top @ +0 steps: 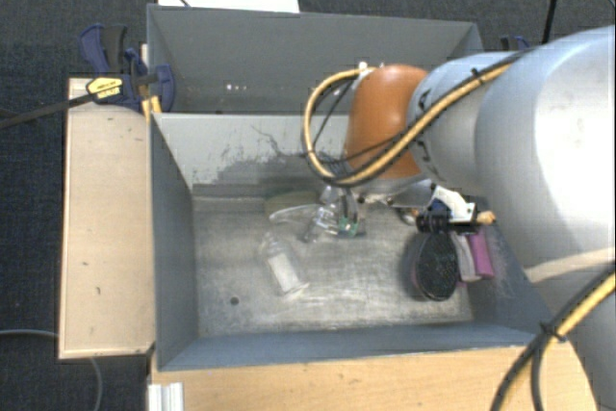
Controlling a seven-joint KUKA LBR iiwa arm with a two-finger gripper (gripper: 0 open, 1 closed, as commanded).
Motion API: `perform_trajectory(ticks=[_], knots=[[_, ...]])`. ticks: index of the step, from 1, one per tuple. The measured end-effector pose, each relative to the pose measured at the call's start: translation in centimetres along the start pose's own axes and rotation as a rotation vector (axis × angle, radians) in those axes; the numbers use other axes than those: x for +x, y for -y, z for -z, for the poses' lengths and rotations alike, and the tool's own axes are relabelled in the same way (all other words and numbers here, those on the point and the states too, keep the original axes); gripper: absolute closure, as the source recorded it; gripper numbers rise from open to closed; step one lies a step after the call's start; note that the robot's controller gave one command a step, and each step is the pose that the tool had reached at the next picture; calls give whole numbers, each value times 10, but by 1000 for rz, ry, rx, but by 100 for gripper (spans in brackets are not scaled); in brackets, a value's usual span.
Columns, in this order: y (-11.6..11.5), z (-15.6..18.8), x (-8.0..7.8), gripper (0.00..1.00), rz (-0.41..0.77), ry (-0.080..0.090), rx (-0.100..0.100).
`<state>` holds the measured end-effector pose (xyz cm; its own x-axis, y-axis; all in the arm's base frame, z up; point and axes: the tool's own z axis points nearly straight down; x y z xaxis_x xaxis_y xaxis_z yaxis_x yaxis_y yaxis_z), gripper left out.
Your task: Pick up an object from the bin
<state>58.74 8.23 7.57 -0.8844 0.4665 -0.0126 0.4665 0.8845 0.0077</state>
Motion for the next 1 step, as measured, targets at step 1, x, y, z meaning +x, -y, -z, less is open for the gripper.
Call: perform_trajectory(ticks=[1], knots=[[21,145,14,100,45,-6,2]])
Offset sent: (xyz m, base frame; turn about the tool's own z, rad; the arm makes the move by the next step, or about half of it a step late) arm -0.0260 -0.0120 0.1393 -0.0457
